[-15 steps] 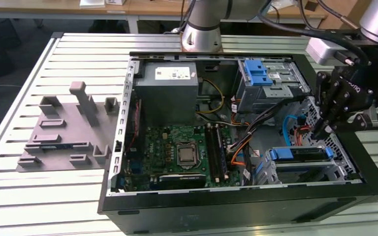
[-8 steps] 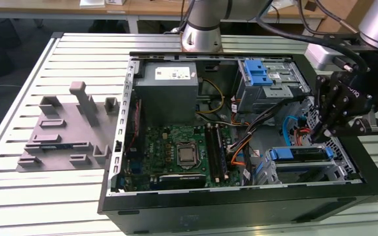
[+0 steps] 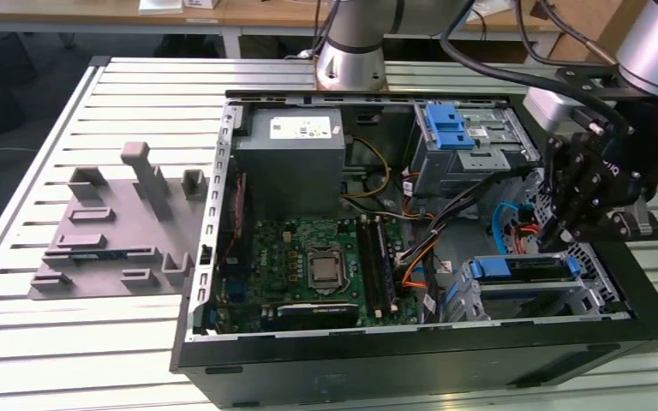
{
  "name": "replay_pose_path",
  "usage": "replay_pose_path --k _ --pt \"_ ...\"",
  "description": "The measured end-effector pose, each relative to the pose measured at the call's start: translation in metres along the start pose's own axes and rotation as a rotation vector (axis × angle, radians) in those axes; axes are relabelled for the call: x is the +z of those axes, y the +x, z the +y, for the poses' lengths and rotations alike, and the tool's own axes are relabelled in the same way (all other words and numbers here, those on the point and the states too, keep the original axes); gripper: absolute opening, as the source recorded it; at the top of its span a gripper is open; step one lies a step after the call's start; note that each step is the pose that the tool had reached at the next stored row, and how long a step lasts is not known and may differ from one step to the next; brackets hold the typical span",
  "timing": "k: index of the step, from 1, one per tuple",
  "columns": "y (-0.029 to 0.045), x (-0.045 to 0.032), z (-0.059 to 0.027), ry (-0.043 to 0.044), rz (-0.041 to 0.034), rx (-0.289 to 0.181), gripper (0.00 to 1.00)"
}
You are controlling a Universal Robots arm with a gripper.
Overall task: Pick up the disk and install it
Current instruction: 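Insert the first disk wire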
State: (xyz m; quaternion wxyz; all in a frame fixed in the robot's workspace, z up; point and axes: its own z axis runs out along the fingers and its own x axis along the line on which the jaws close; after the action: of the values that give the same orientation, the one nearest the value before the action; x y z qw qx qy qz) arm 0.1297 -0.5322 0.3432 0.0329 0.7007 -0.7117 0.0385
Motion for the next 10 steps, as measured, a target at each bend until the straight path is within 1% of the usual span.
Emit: replay_pose_path --k 1,3,4,10 --pt "0.0002 0.0007 0.0003 0.002 -0.003 0.0 0.16" --pt "0.0002 0.0011 0.0003 0.0031 -0.0093 0.0 0.16" --pt "0.0001 0.0013 0.0003 0.0032 -0.0103 0.0 0.16" --pt "0.001 0.0023 0.0004 0.002 -0.0104 0.011 0.16"
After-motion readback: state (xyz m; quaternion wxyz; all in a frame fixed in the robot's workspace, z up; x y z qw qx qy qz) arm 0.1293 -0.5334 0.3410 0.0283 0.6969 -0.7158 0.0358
